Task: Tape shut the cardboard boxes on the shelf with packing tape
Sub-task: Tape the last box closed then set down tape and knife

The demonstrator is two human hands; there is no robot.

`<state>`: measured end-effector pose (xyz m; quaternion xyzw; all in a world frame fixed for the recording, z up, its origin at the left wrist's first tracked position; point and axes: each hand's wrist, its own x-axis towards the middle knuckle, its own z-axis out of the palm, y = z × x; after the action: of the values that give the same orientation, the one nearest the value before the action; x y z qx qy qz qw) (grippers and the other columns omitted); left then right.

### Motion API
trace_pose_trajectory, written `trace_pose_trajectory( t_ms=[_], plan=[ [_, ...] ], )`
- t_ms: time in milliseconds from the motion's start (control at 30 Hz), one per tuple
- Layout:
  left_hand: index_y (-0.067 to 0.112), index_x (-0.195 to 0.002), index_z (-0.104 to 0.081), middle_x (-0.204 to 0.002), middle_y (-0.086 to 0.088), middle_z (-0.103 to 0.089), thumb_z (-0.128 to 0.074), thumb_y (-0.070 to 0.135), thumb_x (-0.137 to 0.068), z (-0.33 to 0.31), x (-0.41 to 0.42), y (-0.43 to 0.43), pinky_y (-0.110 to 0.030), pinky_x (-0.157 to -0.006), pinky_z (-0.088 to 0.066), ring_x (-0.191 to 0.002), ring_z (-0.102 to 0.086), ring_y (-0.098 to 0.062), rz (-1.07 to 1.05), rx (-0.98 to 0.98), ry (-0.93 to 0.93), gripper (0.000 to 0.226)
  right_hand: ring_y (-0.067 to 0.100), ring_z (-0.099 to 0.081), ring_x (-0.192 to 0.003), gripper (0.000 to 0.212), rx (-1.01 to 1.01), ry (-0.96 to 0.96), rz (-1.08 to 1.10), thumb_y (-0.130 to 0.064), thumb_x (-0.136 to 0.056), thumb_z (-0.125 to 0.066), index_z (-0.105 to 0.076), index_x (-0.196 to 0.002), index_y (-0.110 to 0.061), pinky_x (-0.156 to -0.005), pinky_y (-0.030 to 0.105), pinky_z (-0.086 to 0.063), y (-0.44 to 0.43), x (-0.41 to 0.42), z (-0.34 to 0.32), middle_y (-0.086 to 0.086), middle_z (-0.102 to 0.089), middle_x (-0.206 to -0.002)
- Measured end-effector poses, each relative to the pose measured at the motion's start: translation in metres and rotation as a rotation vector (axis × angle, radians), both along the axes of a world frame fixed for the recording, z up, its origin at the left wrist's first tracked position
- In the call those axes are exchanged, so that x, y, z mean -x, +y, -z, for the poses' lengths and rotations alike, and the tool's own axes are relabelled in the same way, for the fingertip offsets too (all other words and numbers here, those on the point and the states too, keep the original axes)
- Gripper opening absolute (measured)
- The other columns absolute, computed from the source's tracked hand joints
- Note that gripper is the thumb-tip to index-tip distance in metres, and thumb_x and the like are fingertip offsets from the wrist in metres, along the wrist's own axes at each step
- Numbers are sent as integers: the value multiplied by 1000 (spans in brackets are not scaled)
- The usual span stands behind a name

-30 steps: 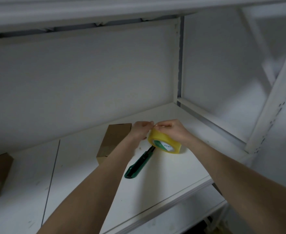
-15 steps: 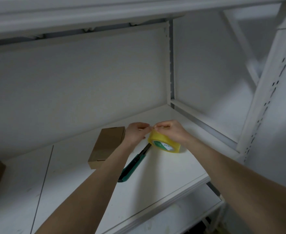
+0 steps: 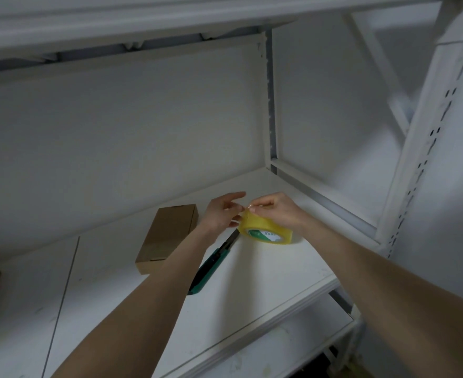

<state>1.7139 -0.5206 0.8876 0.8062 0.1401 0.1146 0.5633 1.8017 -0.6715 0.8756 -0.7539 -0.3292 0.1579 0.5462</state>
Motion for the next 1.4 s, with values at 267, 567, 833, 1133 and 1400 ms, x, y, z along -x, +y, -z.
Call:
trace_pose_trajectory(
  t_ms=[267,567,833,1133,1400],
  plan=[
    [19,-89,-75,-102,-2,-62,-69,22,-86,-7,-7,9,-27,-78,-47,-89,-60,-17,-31,-581,1,7,10,-63,-100,10,107,-29,-10,-26,-87,-72,-75,-97,-26,-85,20,-47,0,3,-4,-5,-70,-101],
    [5,-104,-68,-107,-8,-68,-55,16,-94,-10,0,6,-15,-73,-38,-97,-61,-19,47,-776,54,20,16,-61,-107,7,414,-297,158,-51,-80,-68,-67,-84,-45,-84,28,-47,2,4,-10,-10,-67,-114],
    [3,-104,-64,-81,-1,-62,-48,4,-94,-4,-1,5,-31,-81,-52,-76,-58,-15,42,-482,61,19,21,-57,-111,28,333,-322,135,-36,-87,-64,-64,-114,-34,-87,30,-43,1,8,7,-2,-66,-117],
    [9,-144,-33,-84,-4,-53,-43,2,-95,-2,-7,-6,-22,-64,-46,-73,-50,-13,25,46,160,51,23,-55,-111,34,265,-372,108,-22,-90,-59,-54,-119,-38,-99,40,-43,-1,12,7,-1,-43,-125],
    [4,-82,-51,-66,-9,-44,-39,-6,-94,-2,-12,-4,-23,-44,-38,-54,-39,-14,15,422,363,20,15,-53,-111,14,313,-422,75,-31,-89,-66,-72,-101,-33,-94,31,-40,1,12,6,-5,-44,-117]
  ],
)
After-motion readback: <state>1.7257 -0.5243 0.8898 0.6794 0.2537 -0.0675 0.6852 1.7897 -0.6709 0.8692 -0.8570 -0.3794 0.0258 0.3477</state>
